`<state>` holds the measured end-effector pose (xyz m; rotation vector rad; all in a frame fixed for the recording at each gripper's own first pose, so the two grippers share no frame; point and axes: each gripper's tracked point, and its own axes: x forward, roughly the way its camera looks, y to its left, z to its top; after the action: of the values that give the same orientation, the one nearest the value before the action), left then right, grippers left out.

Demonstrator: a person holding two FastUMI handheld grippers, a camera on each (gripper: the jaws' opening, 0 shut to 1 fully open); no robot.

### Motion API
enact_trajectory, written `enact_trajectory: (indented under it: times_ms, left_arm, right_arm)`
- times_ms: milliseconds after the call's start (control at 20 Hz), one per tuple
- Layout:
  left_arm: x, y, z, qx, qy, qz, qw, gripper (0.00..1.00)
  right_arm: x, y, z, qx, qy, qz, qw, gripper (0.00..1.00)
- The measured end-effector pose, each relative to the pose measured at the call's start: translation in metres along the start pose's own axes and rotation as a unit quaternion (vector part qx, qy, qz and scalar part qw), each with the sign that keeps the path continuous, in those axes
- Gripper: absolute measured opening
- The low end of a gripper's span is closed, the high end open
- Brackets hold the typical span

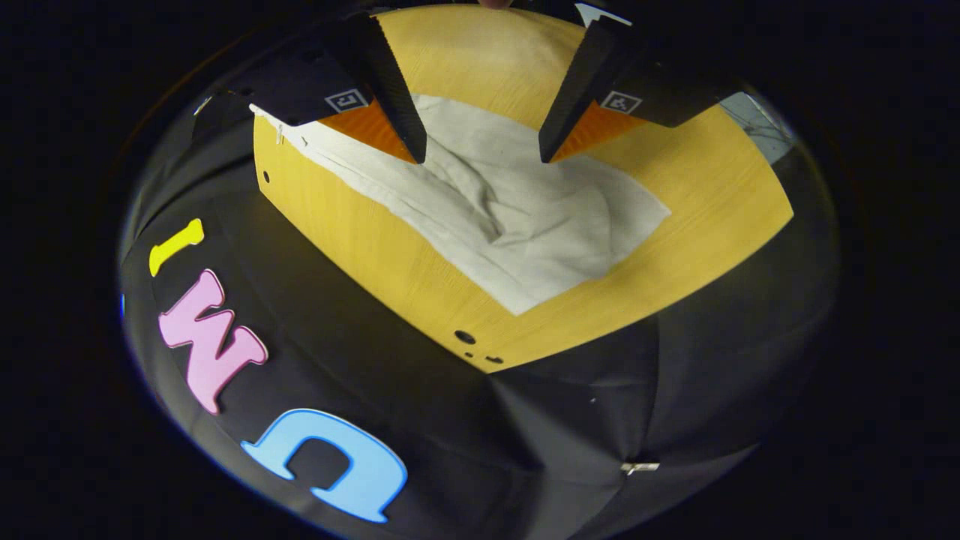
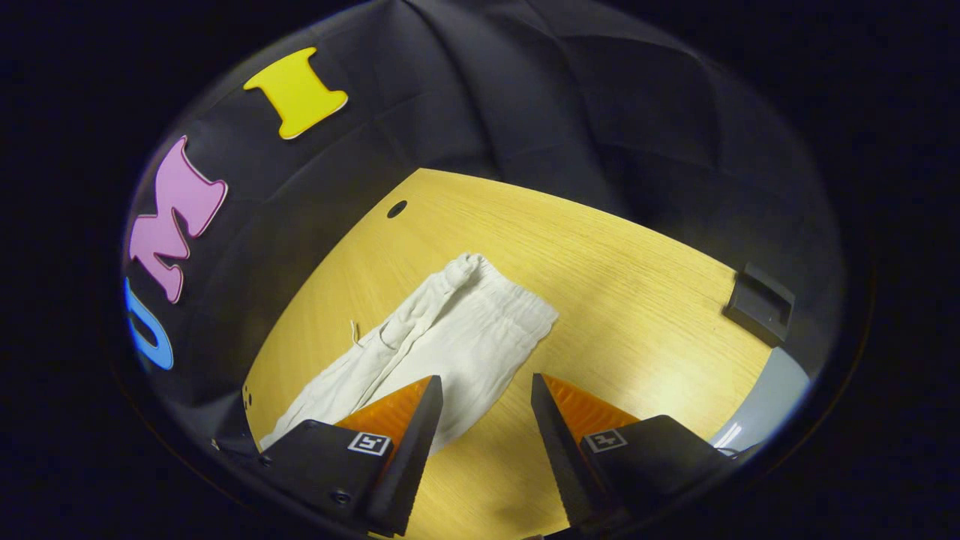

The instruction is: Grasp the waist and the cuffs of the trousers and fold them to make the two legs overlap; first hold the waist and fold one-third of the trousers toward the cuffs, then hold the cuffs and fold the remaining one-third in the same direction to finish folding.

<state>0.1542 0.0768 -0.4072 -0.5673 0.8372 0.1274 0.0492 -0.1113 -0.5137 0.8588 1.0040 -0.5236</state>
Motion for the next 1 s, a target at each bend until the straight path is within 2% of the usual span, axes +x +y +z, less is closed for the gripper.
enact_trajectory:
  times_ms: [50,100,150,200,250,300,600,650,700,800,850,1000]
  left_arm:
    - [0.001,0.005,-0.006,-0.015,0.007,0.004,1.000,0.96]
    - [0.002,0.010,-0.009,-0.030,0.014,0.008,0.999,0.92]
    - [0.004,0.015,-0.013,-0.044,0.020,0.013,0.999,0.96]
    - [0.006,0.020,-0.014,-0.057,0.022,0.018,0.998,0.96]
    - [0.008,0.024,-0.013,-0.069,0.023,0.020,0.997,0.96]
    - [0.011,0.027,-0.015,-0.078,0.025,0.022,0.996,0.96]
    - [0.042,0.041,-0.010,-0.134,0.034,0.037,0.990,0.96]
    - [0.048,0.037,-0.006,-0.140,0.031,0.032,0.989,0.96]
    - [0.054,0.033,0.003,-0.144,0.022,0.026,0.989,0.96]
    - [0.068,0.026,0.012,-0.157,0.014,0.018,0.987,0.96]
    - [0.074,0.022,0.019,-0.167,0.011,0.014,0.986,0.94]
    - [0.093,0.007,0.033,-0.190,0.007,0.002,0.982,0.97]
  right_arm:
    - [0.005,-0.003,0.002,0.019,-0.002,-0.002,1.000,0.78]
    - [0.010,-0.006,0.005,0.033,-0.004,-0.005,0.999,0.78]
    - [0.013,-0.011,0.004,0.041,-0.006,-0.010,0.999,0.78]
    - [0.017,-0.014,0.003,0.047,-0.005,-0.013,0.999,0.70]
    - [0.022,-0.015,0.001,0.054,-0.003,-0.014,0.998,0.77]
    - [0.025,-0.015,-0.001,0.057,0.002,-0.015,0.998,0.78]
    - [0.042,-0.006,0.005,0.035,0.002,-0.009,0.999,0.75]
    - [0.042,-0.004,0.007,0.036,0.002,-0.009,0.999,0.70]
    - [0.044,-0.004,0.007,0.039,0.003,-0.008,0.999,0.75]
    - [0.046,-0.005,0.008,0.043,0.003,-0.006,0.999,0.75]
    - [0.048,-0.005,0.009,0.044,0.003,-0.005,0.999,0.75]
    - [0.049,-0.004,0.011,0.052,0.004,0.001,0.999,0.73]
